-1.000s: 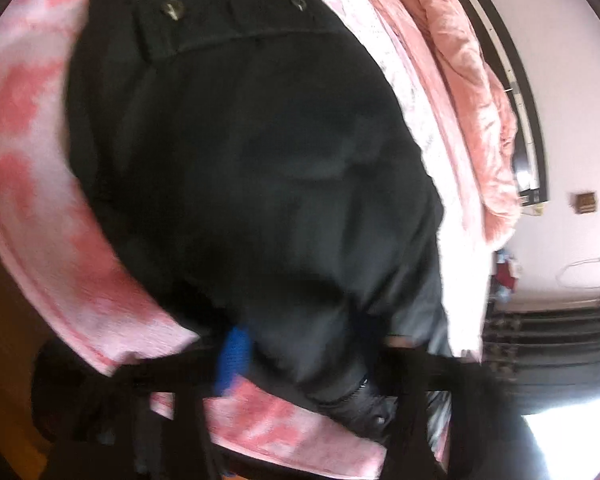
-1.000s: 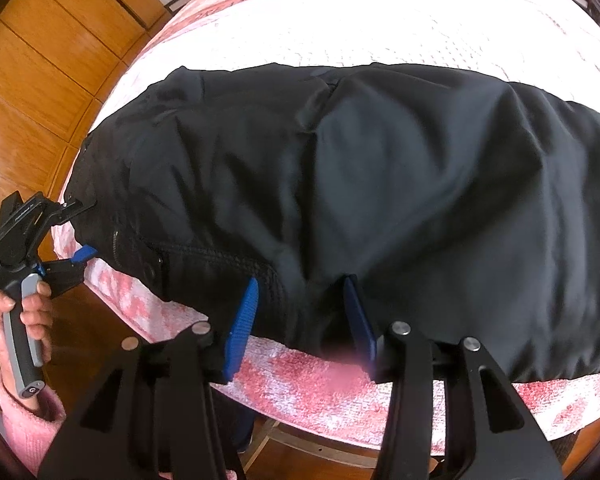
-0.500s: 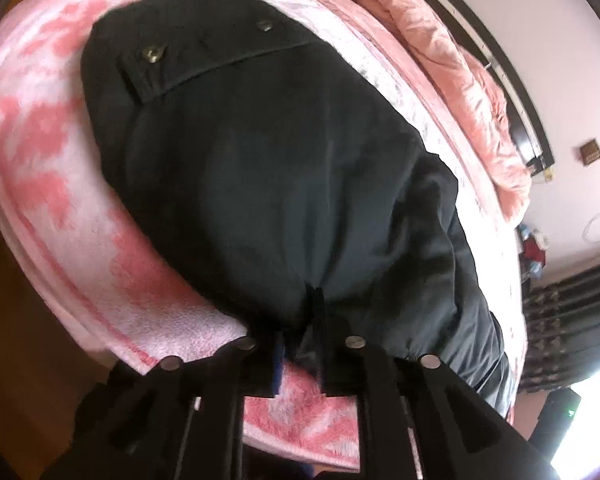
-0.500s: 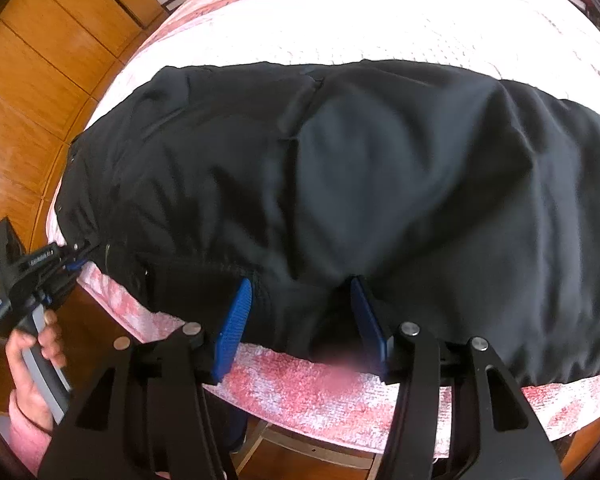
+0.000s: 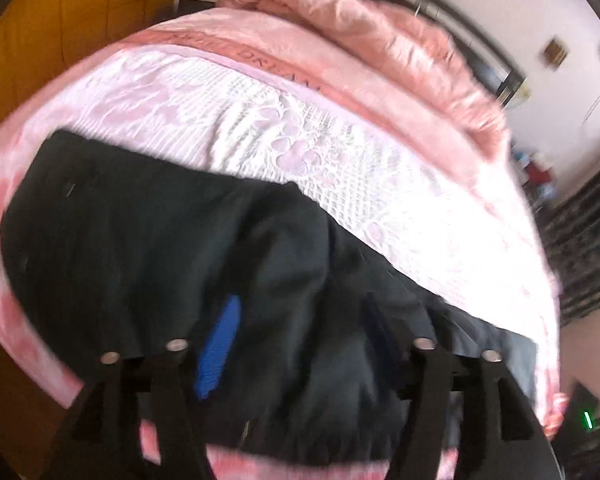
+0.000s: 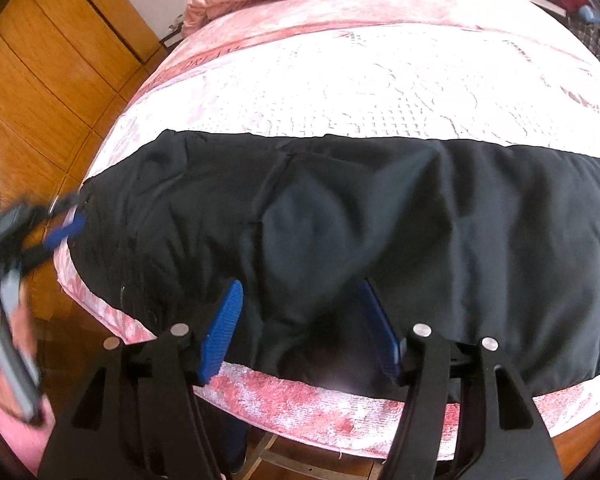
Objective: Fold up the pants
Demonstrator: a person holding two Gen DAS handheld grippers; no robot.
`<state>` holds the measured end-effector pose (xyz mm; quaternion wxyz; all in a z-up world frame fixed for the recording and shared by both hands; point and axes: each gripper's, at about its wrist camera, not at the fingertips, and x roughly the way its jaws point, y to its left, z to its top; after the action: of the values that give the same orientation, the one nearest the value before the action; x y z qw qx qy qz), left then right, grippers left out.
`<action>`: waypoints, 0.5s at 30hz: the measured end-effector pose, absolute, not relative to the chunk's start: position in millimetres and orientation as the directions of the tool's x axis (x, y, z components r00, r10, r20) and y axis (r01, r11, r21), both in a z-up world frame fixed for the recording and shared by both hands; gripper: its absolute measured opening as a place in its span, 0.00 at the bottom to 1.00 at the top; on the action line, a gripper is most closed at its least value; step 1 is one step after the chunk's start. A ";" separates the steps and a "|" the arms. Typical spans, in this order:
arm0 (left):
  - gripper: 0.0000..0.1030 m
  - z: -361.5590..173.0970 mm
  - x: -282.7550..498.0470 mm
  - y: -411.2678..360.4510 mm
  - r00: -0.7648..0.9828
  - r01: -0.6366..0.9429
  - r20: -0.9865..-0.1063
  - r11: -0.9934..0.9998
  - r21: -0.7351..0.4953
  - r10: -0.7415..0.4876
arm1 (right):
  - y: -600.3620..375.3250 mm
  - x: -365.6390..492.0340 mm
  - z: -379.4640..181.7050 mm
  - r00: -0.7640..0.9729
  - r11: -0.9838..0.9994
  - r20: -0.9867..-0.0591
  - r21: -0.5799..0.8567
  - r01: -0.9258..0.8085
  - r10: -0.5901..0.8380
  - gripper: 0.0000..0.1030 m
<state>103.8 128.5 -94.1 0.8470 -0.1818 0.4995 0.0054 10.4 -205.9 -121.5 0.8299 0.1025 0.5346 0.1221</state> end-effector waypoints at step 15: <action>0.25 -164.0 202.5 104.2 0.234 -0.276 -0.970 0.961 -0.004 0.063 | -211.3 27.4 -139.6 0.384 0.948 -0.867 0.309 -0.082 0.316 0.65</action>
<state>202.5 104.2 -164.0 0.7806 -0.0874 0.6093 0.1085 27.4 -211.3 -139.6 0.8248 0.1080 0.5417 0.1208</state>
